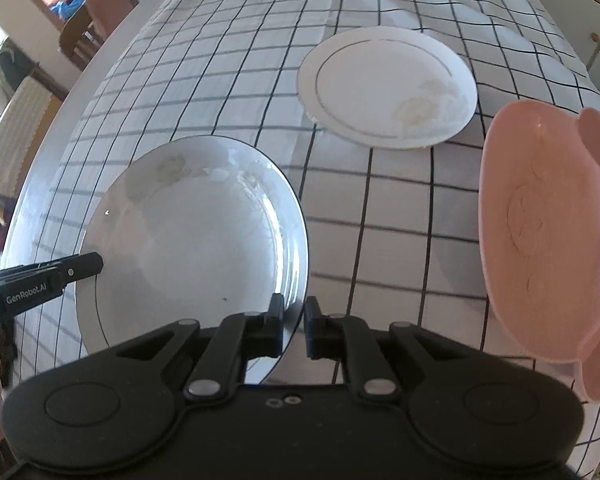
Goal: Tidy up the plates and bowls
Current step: 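Lift and carry the large white plate back with both grippers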
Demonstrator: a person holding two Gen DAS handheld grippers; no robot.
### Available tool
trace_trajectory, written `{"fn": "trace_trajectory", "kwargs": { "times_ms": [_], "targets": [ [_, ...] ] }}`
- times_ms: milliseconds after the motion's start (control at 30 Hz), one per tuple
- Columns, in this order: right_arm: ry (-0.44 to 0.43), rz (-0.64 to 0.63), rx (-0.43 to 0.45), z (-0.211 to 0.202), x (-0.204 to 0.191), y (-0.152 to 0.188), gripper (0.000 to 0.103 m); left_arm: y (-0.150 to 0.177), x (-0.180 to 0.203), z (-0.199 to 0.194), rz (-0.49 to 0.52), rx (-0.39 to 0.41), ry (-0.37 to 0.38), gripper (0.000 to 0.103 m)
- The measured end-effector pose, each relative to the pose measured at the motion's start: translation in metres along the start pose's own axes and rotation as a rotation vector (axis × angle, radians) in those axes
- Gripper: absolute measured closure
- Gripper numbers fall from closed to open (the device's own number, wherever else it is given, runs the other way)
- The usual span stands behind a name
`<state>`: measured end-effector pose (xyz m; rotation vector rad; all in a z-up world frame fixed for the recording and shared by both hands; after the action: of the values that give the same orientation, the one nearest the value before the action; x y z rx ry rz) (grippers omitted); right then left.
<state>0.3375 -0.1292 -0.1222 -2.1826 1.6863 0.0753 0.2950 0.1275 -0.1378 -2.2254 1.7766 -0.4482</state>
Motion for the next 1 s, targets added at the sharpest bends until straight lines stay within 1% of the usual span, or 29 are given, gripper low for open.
{"fn": "trace_trajectory", "kwargs": {
  "times_ms": [333, 533, 667, 900, 1000],
  "targets": [
    [-0.021, -0.043, -0.053, -0.003, -0.011, 0.035, 0.094, 0.043, -0.012, -0.023, -0.002, -0.028, 0.012, 0.090],
    [-0.042, -0.100, -0.093, -0.005, -0.025, 0.058, 0.094, 0.070, -0.025, -0.036, -0.008, -0.033, 0.012, 0.090],
    [-0.037, -0.155, -0.114, -0.006, -0.038, 0.072, 0.093, 0.088, -0.032, -0.045, -0.015, -0.041, 0.006, 0.090],
    [-0.035, -0.230, -0.150, -0.003, -0.053, 0.086, 0.093, 0.118, -0.041, -0.060, -0.023, -0.043, -0.008, 0.090],
    [-0.041, -0.273, -0.167, -0.003, -0.059, 0.089, 0.093, 0.129, -0.046, -0.066, -0.040, -0.052, 0.002, 0.090]
  ]
}}
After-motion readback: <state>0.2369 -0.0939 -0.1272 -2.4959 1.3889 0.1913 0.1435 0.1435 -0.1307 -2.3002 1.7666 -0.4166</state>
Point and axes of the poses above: each gripper's, at about its wrist camera, not at the fingertips, and z roughly the way its jaws point, x to its right, y to its underside, the point moved 2 cm from there along z, roughly the way its jaws point, and after that the axes turned 4 degrees about -y, right-handed, at the moved point
